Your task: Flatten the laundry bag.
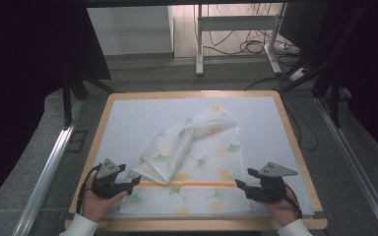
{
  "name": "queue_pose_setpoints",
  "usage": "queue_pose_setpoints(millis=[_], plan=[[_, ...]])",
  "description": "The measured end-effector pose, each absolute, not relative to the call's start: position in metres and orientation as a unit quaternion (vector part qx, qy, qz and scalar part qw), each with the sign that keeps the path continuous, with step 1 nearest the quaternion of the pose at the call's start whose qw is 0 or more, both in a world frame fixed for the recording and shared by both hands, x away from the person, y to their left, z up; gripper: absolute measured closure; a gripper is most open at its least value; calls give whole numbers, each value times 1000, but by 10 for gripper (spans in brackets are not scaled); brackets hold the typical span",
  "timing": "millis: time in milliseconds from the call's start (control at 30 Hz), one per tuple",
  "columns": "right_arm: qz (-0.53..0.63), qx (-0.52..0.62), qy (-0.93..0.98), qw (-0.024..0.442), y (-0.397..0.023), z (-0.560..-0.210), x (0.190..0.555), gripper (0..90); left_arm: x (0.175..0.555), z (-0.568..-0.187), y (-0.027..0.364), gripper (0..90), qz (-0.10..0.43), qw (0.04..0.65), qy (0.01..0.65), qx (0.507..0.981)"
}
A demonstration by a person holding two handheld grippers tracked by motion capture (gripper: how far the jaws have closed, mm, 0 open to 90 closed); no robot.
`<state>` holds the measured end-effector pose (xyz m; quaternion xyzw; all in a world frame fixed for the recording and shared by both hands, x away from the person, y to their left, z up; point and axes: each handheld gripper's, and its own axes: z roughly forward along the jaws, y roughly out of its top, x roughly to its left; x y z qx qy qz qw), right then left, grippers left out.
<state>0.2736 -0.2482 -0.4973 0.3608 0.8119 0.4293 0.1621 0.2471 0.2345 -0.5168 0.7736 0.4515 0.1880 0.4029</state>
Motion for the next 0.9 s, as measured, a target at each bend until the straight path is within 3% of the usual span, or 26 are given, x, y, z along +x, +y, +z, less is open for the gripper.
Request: queue_pose_setpoints(millis=[900], plan=[[418, 353, 823, 155, -242, -501, 275, 355, 273, -508, 237, 265, 195, 414, 463, 759]])
